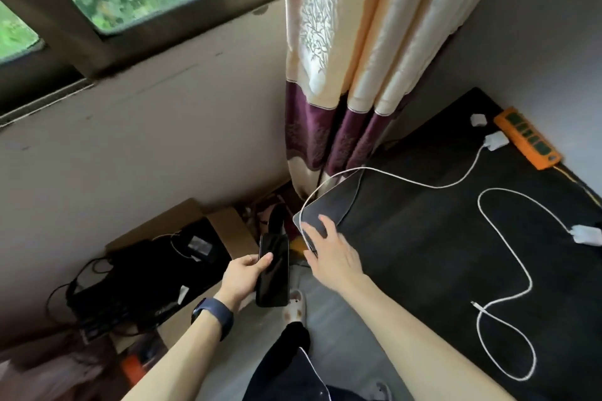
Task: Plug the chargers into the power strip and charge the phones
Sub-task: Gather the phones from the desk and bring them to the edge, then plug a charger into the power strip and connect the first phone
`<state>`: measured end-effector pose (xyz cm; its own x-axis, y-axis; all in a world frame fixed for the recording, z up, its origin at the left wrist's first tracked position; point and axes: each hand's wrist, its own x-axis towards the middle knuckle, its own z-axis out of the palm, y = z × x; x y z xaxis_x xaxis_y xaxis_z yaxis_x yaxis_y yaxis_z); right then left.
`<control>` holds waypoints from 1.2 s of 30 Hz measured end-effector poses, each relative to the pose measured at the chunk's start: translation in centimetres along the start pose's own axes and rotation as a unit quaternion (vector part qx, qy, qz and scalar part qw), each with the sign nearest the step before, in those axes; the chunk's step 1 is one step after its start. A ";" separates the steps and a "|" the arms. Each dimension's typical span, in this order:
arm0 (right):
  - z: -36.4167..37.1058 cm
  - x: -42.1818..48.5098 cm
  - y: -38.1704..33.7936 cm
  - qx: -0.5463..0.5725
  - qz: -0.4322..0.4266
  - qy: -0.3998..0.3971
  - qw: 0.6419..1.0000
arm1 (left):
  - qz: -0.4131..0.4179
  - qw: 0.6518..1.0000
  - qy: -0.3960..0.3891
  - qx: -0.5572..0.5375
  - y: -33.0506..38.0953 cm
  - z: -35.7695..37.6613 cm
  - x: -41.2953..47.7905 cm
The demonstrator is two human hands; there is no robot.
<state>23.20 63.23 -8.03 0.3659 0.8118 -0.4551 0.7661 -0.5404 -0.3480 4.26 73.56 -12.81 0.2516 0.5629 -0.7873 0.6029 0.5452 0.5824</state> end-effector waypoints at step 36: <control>11.7 -23.4 17.8 0.360 0.505 0.328 0.713 | 0.170 0.885 -0.050 0.430 9.1 19.9 0.1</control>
<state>22.10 32.07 -13.13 0.8876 -0.2703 -0.3730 -0.4464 -0.7044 -0.5519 24.87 66.26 -11.63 0.5691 0.5225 -0.6349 0.8220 -0.3437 0.4541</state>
